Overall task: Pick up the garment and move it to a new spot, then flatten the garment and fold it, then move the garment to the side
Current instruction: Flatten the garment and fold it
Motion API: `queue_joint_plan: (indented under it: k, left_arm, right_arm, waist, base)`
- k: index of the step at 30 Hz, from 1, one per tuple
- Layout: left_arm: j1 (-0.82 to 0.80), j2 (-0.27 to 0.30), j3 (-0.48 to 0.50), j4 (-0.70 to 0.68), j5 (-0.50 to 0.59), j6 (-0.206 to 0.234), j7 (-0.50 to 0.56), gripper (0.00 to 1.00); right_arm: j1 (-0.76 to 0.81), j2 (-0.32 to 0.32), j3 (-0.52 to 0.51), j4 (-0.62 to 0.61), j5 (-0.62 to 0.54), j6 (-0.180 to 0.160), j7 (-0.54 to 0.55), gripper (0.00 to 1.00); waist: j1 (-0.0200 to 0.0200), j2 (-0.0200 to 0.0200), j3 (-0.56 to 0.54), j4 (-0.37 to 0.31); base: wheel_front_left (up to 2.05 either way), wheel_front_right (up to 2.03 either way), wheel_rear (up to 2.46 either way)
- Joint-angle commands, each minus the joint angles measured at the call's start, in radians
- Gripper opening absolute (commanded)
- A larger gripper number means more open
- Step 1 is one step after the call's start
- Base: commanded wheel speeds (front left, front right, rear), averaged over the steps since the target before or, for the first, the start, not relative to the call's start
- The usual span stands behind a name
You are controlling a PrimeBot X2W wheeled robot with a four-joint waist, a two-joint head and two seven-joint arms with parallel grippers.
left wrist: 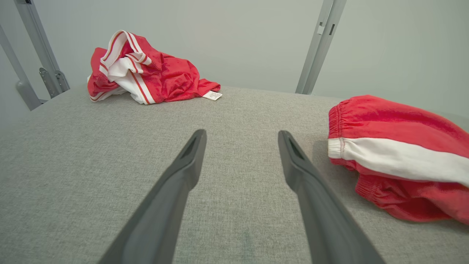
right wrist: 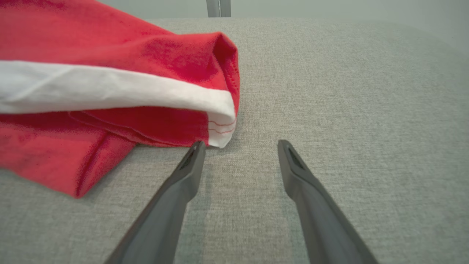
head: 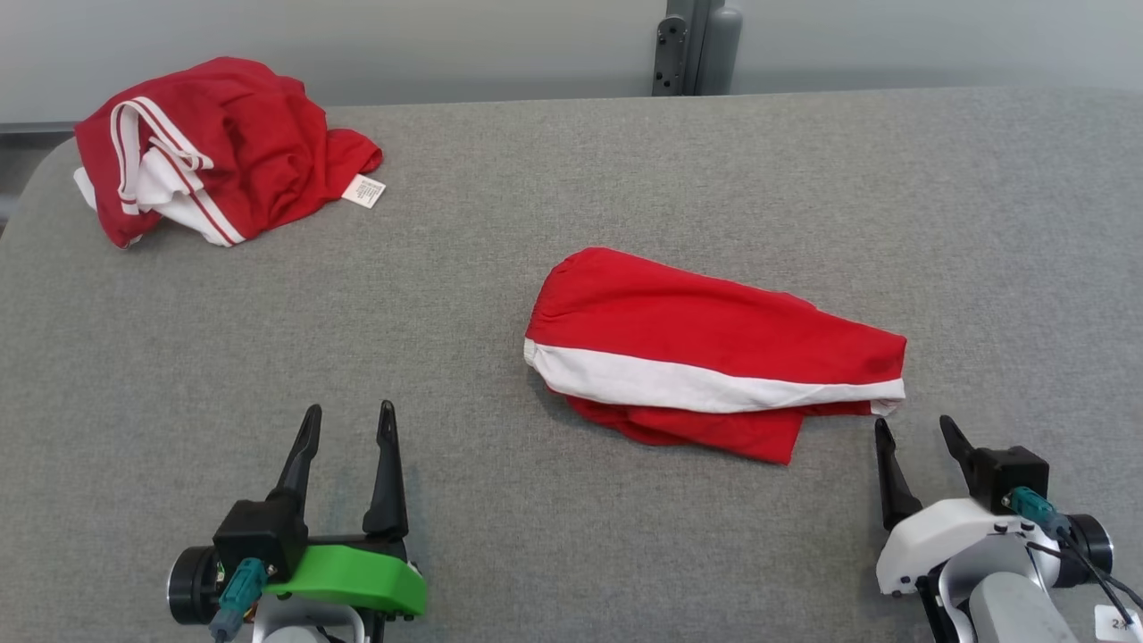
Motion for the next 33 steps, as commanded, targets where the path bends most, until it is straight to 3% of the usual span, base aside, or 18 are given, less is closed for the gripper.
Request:
queue_joint_plan:
  k: [1, 5, 7, 8, 10, 11, 16, 24, 30, 31, 33]
  left_arm:
    - [-0.018, 0.001, 0.002, -0.002, 0.006, -0.002, 0.000, 1.00]
    - [-0.026, 0.001, 0.004, -0.002, 0.008, 0.000, 0.000, 1.00]
    - [-0.028, 0.001, 0.006, -0.001, 0.008, 0.000, 0.000, 1.00]
    - [-0.029, 0.001, 0.007, -0.002, 0.007, 0.002, 0.000, 1.00]
    - [-0.028, 0.001, 0.010, -0.004, 0.006, 0.002, 0.000, 1.00]
    - [-0.028, 0.001, 0.012, -0.005, 0.005, 0.002, 0.000, 1.00]
    - [-0.028, 0.001, 0.021, -0.008, 0.005, 0.006, 0.000, 1.00]
    - [-0.034, 0.001, 0.021, -0.012, 0.004, 0.002, 0.000, 1.00]
    - [-0.043, 0.001, 0.021, -0.009, 0.007, -0.002, 0.000, 1.00]
    - [-0.044, 0.001, 0.020, -0.008, 0.007, -0.002, 0.000, 1.00]
    - [-0.048, 0.001, 0.017, -0.005, 0.007, -0.002, 0.000, 1.00]
  right_arm:
    - [-0.029, -0.001, -0.006, 0.027, -0.011, 0.000, -0.003, 1.00]
    - [-0.086, -0.001, -0.003, 0.113, -0.020, 0.000, -0.003, 1.00]
    - [-0.108, -0.002, -0.007, 0.140, -0.023, 0.000, -0.003, 0.49]
    - [-0.115, -0.002, -0.010, 0.151, -0.023, 0.000, -0.003, 0.40]
    - [-0.126, -0.002, -0.019, 0.163, -0.028, 0.000, -0.003, 0.09]
    - [-0.131, -0.002, -0.024, 0.166, -0.031, 0.000, -0.003, 0.00]
    - [-0.142, -0.018, -0.040, 0.152, -0.054, 0.000, -0.003, 0.00]
    - [-0.119, -0.112, -0.074, 0.065, -0.195, 0.000, -0.003, 0.01]
    - [-0.140, -0.135, -0.110, 0.063, -0.282, 0.000, -0.003, 0.38]
    - [-0.142, -0.135, -0.116, 0.069, -0.291, 0.000, -0.003, 0.48]
    - [-0.144, -0.130, -0.128, 0.079, -0.309, 0.000, -0.003, 0.95]
  waist:
    - [0.0000, 0.0000, 0.011, 0.014]
    - [0.0000, 0.0000, 0.021, 0.034]
    - [0.0000, 0.0000, 0.025, 0.042]
    - [0.0000, 0.0000, 0.026, 0.044]
    - [0.0000, 0.0000, 0.029, 0.048]
    - [0.0000, 0.0000, 0.030, 0.048]
    - [0.0000, 0.0000, 0.033, 0.041]
    - [0.0000, 0.0000, 0.044, 0.021]
    - [0.0000, 0.0000, 0.061, 0.011]
    - [0.0000, 0.0000, 0.062, 0.011]
    - [0.0000, 0.0000, 0.063, 0.013]
  base:
    - [0.00, 0.00, 0.00]
    - [0.00, 0.00, 0.00]
    - [0.00, 0.00, 0.00]
    - [0.00, 0.00, 0.00]
    - [0.00, 0.00, 0.00]
    - [0.00, 0.00, 0.00]
    - [0.00, 0.00, 0.00]
    - [0.00, 0.00, 0.00]
    - [0.00, 0.00, 0.00]
    - [0.00, 0.00, 0.00]
    - [0.00, 0.00, 0.00]
